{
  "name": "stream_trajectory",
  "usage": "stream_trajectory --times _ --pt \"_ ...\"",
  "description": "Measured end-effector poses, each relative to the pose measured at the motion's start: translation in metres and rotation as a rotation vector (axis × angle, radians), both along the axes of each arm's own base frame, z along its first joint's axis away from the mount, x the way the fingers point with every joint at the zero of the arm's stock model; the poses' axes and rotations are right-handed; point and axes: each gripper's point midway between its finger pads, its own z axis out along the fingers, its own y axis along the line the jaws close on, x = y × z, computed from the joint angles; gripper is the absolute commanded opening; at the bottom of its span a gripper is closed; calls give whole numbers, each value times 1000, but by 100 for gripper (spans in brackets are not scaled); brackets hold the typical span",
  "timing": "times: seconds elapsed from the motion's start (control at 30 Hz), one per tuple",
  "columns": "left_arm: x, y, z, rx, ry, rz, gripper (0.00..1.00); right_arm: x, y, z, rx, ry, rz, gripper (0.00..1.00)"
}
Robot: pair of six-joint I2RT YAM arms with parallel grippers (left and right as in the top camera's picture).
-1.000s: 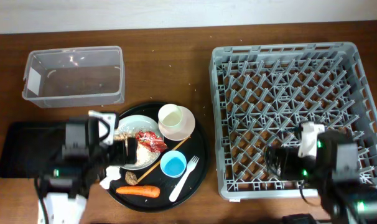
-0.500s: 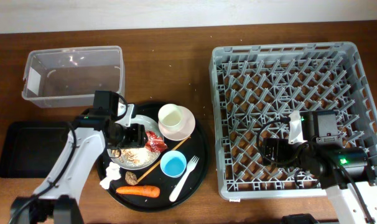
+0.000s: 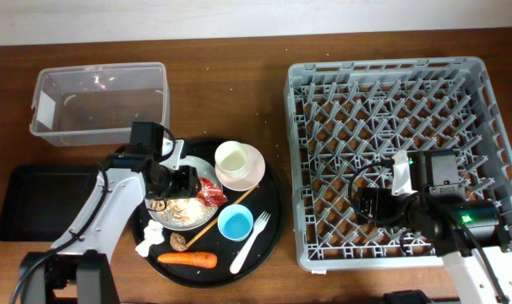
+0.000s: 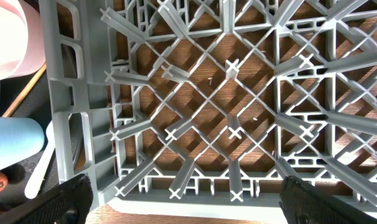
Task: Sort waste into correct bins and load items into the dishwasher rack
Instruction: 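Move the left gripper down onto the red wrapper on the plate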
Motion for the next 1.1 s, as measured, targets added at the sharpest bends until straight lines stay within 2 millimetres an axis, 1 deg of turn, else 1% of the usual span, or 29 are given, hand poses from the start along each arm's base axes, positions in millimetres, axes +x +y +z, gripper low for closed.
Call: stream_trajectory --times 0.07,0.17,0.2,0.23,0.27,0.33,0.4,0.43,0.5,0.6,0.63,0.67,0.7,0.77,0.87,1.03,1.1 --pt "0 0 -2 0 5 0 56 0 0 0 -1 0 0 99" --pt "-2 0 -10 1 33 0 56 0 0 0 0 1 0 99" --pt "-2 0 -13 0 38 -1 51 0 0 0 0 1 0 99" --pt "-2 0 -13 0 39 -1 40 0 0 0 0 1 0 99" --pt "-2 0 -13 -1 39 0 32 0 0 0 -1 1 0 99" --pt "2 -1 -13 -1 25 -3 21 0 0 0 0 1 0 99" --pt "3 -1 -13 -3 20 -3 4 -1 0 0 -1 3 0 99" --pt "3 -1 -13 -5 22 -1 2 -1 0 0 0 4 0 99" --pt "3 -1 -12 -6 22 -1 1 -1 0 0 -1 4 0 99" --pt "2 -1 -13 -5 22 -1 1 -1 0 0 -1 4 0 99" --pt "2 -1 -13 -5 22 -1 5 -1 0 0 -1 4 0 99" --pt "2 -1 -13 -5 22 -1 41 -1 0 0 -1 4 1 99" --pt "2 -1 -13 -6 24 -1 49 -1 0 0 0 4 0 99" --pt "1 -4 -12 -24 28 -6 49 -1 0 0 -1 4 0 99" --pt "-1 -11 -10 -63 34 -13 53 -1 0 0 0 4 0 99" --pt "-13 -19 -9 -113 85 -22 50 -1 0 0 0 4 0 99" --pt "-21 -25 -7 -153 121 -27 50 -1 0 0 -1 4 0 99"
